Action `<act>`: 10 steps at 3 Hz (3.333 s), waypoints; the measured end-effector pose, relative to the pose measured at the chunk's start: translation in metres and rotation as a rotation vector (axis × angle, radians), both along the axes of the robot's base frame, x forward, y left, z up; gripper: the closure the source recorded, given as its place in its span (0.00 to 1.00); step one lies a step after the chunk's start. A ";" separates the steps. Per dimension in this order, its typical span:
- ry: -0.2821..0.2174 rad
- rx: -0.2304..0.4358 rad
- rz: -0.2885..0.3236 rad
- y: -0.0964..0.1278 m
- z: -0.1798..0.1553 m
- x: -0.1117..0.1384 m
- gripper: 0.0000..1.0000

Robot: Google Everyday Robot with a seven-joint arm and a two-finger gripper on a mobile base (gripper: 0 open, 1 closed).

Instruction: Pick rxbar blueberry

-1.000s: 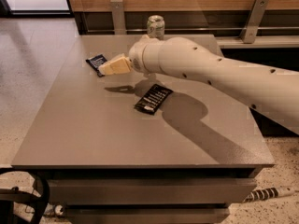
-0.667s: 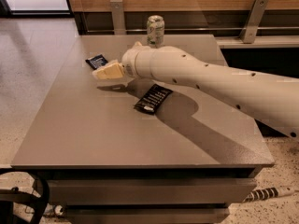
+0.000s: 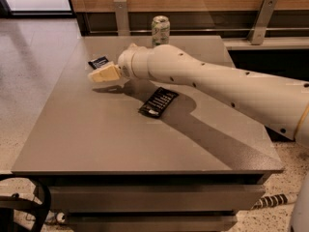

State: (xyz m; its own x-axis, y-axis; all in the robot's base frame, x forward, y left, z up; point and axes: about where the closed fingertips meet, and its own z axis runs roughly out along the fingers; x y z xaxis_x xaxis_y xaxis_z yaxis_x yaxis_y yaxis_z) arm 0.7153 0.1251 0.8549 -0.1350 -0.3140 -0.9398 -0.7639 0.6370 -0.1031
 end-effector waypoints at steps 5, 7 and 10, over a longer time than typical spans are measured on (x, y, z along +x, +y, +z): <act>0.094 0.096 0.054 0.053 -0.047 0.004 0.41; 0.094 0.095 0.054 0.053 -0.042 0.004 0.86; 0.096 0.098 0.060 0.055 -0.040 0.004 1.00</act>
Offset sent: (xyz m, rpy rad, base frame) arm 0.0131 0.0449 -0.0398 0.0721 0.0669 0.0587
